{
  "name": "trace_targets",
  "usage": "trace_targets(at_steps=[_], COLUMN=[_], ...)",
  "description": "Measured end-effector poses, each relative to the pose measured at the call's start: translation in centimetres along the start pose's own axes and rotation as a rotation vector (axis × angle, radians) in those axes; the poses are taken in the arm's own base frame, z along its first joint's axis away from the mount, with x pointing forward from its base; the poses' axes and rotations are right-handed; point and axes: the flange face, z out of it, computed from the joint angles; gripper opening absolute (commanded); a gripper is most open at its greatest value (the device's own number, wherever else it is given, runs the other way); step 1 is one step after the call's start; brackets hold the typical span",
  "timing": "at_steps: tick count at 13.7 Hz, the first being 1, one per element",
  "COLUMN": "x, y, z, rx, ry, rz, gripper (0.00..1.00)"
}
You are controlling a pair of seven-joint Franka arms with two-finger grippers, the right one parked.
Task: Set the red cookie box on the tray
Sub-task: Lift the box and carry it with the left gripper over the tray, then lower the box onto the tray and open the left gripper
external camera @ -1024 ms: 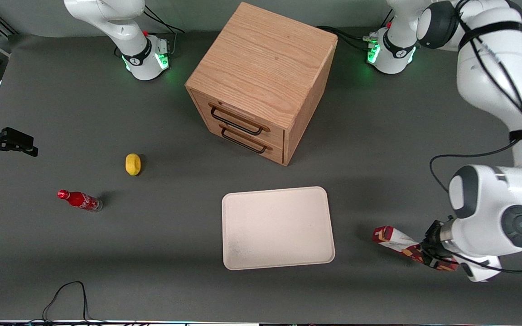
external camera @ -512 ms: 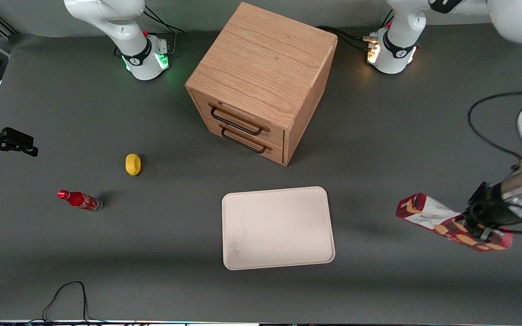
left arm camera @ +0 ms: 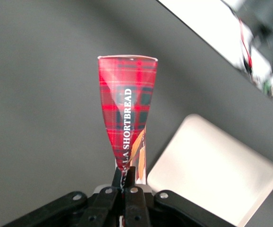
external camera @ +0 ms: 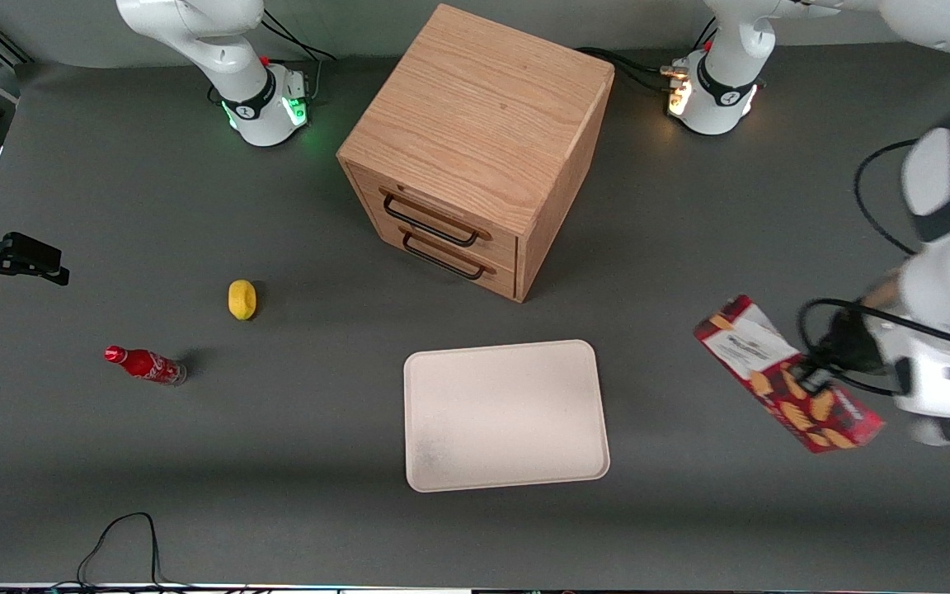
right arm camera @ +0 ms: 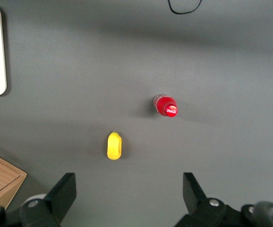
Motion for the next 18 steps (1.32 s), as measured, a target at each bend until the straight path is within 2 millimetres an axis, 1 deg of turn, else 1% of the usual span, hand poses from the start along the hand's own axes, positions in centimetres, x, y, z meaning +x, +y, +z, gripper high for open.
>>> trace_targets(at_steps=[2,4,5,7,9,10,11,12,13,14,17,18], x=[-4.4,-8.0,-9.3,-11.5,-13.1,-13.6,-13.5,-13.1,-12.4,-11.5,-9.1,-8.4], y=[4.1,7.2,8.5,10.4,12.0,12.5,12.8,13.1,13.3,13.4,13.3,13.1], z=[1.0,2.7,3.5,4.7,5.3,5.7,6.3,7.2,8.6,10.7,18.4,20.6], rx=[0.018,0.032,0.032,0.029,0.015,0.009,0.005,0.0,0.001,0.006,0.002,-0.005], ry=[-0.004,-0.015,-0.017,-0.019,-0.009,-0.004,0.0,0.008,0.011,0.011,0.019,0.027], rz=[0.149,0.28,0.356,0.505,0.575,0.592,0.599,0.599,0.596,0.59,0.571,0.564], gripper=[0.0,0.0,0.0,0.0,0.0,0.0,0.0,0.0,0.0,0.0,0.0,0.0])
